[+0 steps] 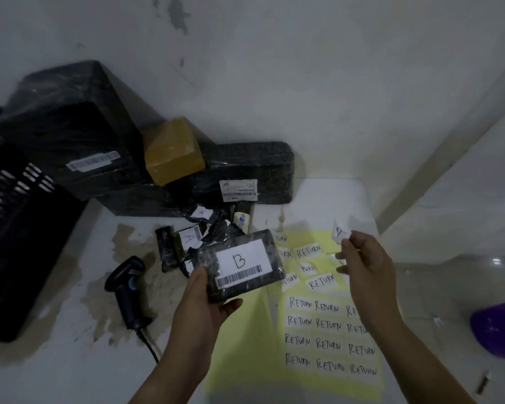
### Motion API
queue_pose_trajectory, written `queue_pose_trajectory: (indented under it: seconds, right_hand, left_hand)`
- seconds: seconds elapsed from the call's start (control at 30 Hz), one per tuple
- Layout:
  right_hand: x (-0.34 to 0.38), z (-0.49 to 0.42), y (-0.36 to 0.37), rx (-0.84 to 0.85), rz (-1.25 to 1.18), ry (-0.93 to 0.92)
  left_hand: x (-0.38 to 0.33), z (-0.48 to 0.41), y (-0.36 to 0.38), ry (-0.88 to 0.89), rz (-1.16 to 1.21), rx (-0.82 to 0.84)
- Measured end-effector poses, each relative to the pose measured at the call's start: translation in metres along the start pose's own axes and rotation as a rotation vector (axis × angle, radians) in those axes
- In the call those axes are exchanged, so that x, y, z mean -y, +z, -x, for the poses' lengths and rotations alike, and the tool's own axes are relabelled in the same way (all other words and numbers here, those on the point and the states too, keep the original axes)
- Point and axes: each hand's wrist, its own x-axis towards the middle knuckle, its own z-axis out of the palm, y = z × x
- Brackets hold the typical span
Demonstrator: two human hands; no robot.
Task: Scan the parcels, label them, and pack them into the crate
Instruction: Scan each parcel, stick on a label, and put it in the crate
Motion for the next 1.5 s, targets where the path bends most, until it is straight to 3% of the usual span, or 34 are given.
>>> queue_pose_trajectory:
  seconds: [0.27,0.53,0.73,0.87,1.33,1.5]
  right_hand:
    - [0.088,0.09,0.03,0.247,-0.156,-0.003]
    - [0.147,0.096,0.072,0.32,0.289,-0.343]
    - [0.16,0.104,0.111,0.287,0.579,-0.573]
    - [0.163,0.109,0.129,0.203,0.62,-0.7]
    - [0.169,0.119,0.148,0.093,0.769,-0.88]
    - [0.171,0.12,0.148,0.049,0.762,-0.862]
  left_hand:
    - [-0.034,0.02,-0.006,0.013,0.023,0.102]
    - [-0.074,0.032,-0.023,0.106,-0.069,0.193]
    - [-0.104,0.045,-0.042,0.215,-0.157,0.244]
    - [-0.113,0.047,-0.054,0.254,-0.186,0.319]
    - [-0.124,0.051,-0.066,0.402,-0.286,0.328]
    - [-0.12,0.046,-0.07,0.496,-0.364,0.28]
